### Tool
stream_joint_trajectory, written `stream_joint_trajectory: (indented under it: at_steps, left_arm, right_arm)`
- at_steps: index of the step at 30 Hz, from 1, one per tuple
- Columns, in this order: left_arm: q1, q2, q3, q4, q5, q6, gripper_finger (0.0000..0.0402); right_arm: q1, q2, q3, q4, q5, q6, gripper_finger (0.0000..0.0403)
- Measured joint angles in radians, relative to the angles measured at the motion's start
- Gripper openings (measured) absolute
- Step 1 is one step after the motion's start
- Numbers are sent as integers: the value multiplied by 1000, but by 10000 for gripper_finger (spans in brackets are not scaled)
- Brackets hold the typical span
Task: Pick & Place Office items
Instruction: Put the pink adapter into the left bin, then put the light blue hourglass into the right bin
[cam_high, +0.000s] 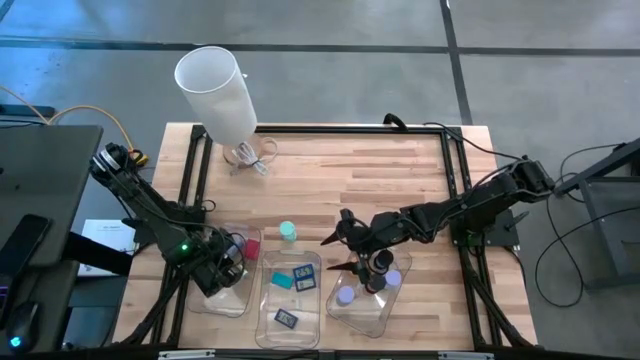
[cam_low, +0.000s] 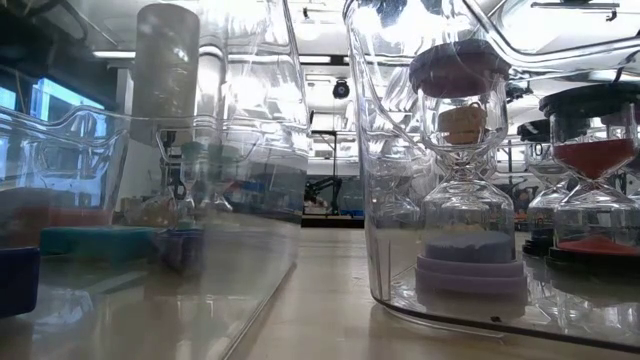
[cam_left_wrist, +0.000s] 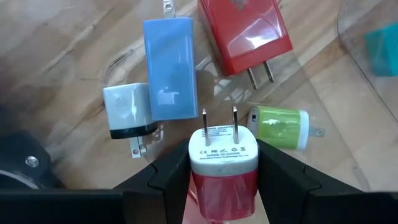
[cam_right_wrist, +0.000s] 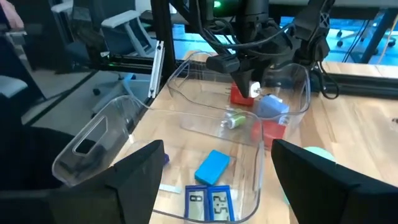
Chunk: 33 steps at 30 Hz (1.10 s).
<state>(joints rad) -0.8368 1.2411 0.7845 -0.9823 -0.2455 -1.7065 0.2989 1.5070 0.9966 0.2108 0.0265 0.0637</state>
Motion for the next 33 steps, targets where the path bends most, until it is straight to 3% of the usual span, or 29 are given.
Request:
stream_joint_trajectory:
  at_steps: [10, 15, 21, 26, 29, 33]
  left_arm:
    - [0, 0, 0, 0, 0, 16, 168]
    - [0, 0, 0, 0, 0, 16, 214]
    - [5, 0, 0, 0, 1, 29, 266]
    - [12, 0, 12, -2, 5, 61, 273]
    - [12, -18, 38, 1, 3, 97, 273]
    - [12, -64, 82, 1, -52, 148, 273]
  right_arm:
    - [2, 5, 0, -5, -5, 54, 287]
    - [5, 5, 0, -4, -7, 124, 287]
    - [7, 6, 0, 4, 13, 92, 287]
    - [-13, 6, 0, 91, 144, 29, 287]
    - [-41, 6, 7, 118, 154, -19, 287]
    - [-90, 11, 101, 10, 145, 8, 287]
